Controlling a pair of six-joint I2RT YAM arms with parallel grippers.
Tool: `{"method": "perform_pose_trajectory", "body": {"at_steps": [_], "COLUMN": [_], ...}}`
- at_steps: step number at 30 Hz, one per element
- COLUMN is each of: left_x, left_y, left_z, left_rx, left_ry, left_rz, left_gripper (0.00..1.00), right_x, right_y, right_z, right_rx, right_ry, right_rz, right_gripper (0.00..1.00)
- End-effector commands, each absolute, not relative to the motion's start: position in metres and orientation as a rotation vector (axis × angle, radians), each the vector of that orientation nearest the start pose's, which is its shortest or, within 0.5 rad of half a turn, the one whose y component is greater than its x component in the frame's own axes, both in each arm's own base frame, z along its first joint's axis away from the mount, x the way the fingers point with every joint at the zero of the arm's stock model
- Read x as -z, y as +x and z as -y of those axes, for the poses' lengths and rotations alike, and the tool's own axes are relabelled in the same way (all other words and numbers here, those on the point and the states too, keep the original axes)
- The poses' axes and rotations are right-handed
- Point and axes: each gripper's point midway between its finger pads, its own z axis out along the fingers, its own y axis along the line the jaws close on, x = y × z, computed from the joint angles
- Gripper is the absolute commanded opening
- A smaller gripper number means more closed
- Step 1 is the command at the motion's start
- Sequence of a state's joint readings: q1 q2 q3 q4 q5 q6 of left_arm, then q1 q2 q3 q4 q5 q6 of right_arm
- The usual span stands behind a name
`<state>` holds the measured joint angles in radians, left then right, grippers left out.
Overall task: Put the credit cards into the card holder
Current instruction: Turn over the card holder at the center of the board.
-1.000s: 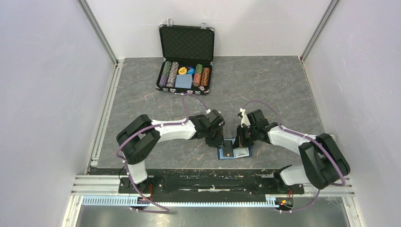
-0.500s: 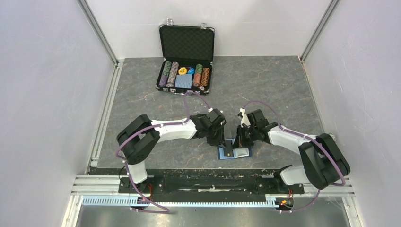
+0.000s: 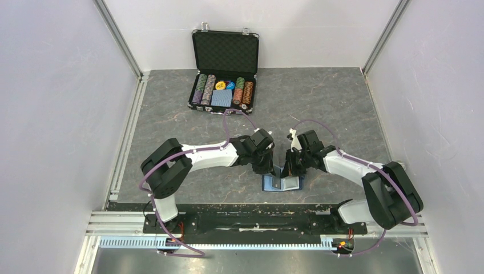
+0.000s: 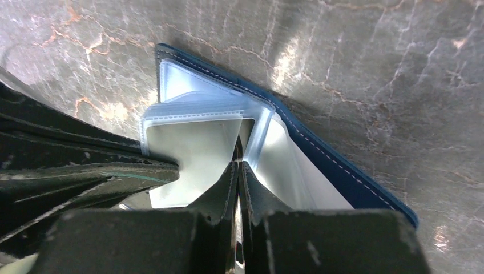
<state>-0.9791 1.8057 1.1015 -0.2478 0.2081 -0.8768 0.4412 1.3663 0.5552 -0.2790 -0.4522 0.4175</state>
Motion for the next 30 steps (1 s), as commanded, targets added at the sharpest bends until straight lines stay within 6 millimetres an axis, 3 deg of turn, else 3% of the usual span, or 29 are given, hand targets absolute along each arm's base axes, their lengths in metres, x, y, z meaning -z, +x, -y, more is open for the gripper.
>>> {"method": "perform_pose_trajectory", "body": {"at_steps": [1,6,9,14,21,30], "left_x": [-0.062,-0.065,-0.067,-0.074,-0.083,-0.075], "left_y": [0.187,0.186,0.185,0.182,0.180,0.169], "left_z": [0.373,0.351,0.351,0.380,0.418,0.441], "left_rx": [0.743,0.613,0.610,0.766,0.976,1.095], "left_ry": [0.323,0.340,0.343,0.356,0.363,0.397], "left_rz": [-2.755,-2.787,-2.800,-2.801,-2.781,-2.799], "left_gripper": [0.02,0.02,0.05,0.29,0.32,0.37], "right_x": [-0.053,-0.069,-0.073,-0.078,-0.090,-0.093], "right_y": [0.214,0.225,0.227,0.232,0.242,0.247], "right_z": [-0.199,-0.203,-0.204,-0.201,-0.188,-0.174], "right_rx": [-0.853,-0.859,-0.862,-0.852,-0.786,-0.724], "right_ry": [-0.211,-0.211,-0.208,-0.187,-0.146,-0.116], "right_rz": [-2.649,-2.608,-2.598,-2.581,-2.553,-2.549], "right_gripper": [0.04,0.05,0.05,0.05,0.05,0.06]}}
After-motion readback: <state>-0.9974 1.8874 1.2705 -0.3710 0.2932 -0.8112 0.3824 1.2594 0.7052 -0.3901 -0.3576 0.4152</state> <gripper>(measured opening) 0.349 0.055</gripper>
